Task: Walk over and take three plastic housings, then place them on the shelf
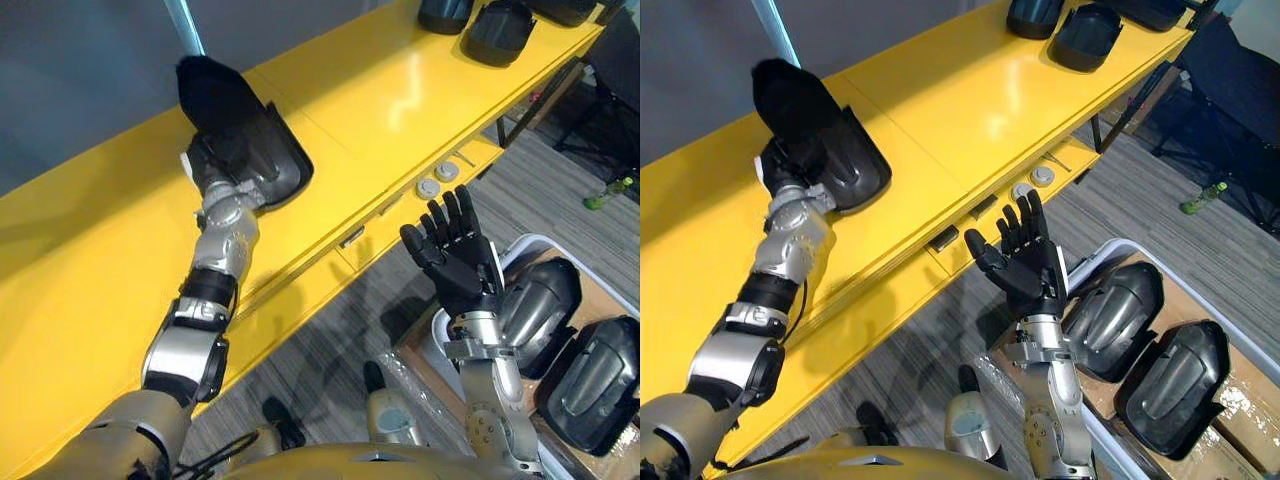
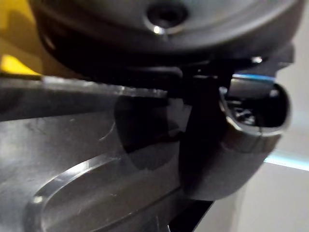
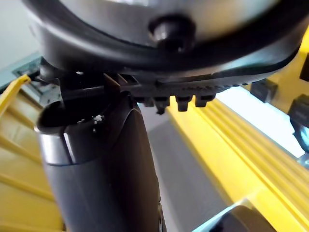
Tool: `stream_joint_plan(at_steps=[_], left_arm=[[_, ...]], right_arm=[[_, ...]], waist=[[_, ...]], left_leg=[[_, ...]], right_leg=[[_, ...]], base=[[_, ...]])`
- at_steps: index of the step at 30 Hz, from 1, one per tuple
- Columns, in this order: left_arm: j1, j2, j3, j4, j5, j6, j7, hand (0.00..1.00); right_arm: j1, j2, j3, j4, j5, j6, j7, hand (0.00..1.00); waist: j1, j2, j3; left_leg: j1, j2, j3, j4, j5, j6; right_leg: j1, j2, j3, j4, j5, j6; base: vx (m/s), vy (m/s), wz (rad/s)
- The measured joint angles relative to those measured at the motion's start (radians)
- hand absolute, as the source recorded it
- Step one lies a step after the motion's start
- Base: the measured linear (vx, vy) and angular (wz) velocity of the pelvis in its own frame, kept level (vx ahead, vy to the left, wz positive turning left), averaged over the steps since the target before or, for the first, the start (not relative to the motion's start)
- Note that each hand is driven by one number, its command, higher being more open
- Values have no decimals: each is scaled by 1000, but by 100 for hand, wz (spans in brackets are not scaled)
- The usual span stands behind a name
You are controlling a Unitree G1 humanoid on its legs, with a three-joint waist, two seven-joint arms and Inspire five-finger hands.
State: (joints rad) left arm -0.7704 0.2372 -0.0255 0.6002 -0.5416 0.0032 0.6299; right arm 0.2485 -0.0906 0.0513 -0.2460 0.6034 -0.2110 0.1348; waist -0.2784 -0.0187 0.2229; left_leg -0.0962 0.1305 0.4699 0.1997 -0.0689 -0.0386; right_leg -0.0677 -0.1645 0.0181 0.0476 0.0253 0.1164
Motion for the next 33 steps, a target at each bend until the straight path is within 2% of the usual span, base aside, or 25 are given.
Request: stream_joint_plan(at_steps=[11, 25, 33], left_arm=[[-27, 0, -17, 2, 51, 5, 32, 100], [-26, -3, -40, 1, 119, 47, 22, 100], [-25, 5, -39, 3, 201, 105, -7, 100]], right_arm=[[1, -2, 67, -2, 2, 2, -31, 100], [4, -2, 132, -2, 5, 2, -36, 100], [13, -2, 138, -2, 33, 1, -33, 100]], waist=[[-2, -11, 55], [0, -10, 56], [3, -8, 53]], left_leg=[[-4, 14, -12, 39, -16, 1], [-4, 25, -22, 72, -31, 1], [14, 30, -19, 60, -30, -2]], right_leg=[[16, 0, -2, -1, -3, -5], [37, 9, -11, -2, 1, 2], [53, 10, -11, -15, 6, 5]], base=[[-32, 10, 0], [-2, 3, 1], [0, 0, 0]])
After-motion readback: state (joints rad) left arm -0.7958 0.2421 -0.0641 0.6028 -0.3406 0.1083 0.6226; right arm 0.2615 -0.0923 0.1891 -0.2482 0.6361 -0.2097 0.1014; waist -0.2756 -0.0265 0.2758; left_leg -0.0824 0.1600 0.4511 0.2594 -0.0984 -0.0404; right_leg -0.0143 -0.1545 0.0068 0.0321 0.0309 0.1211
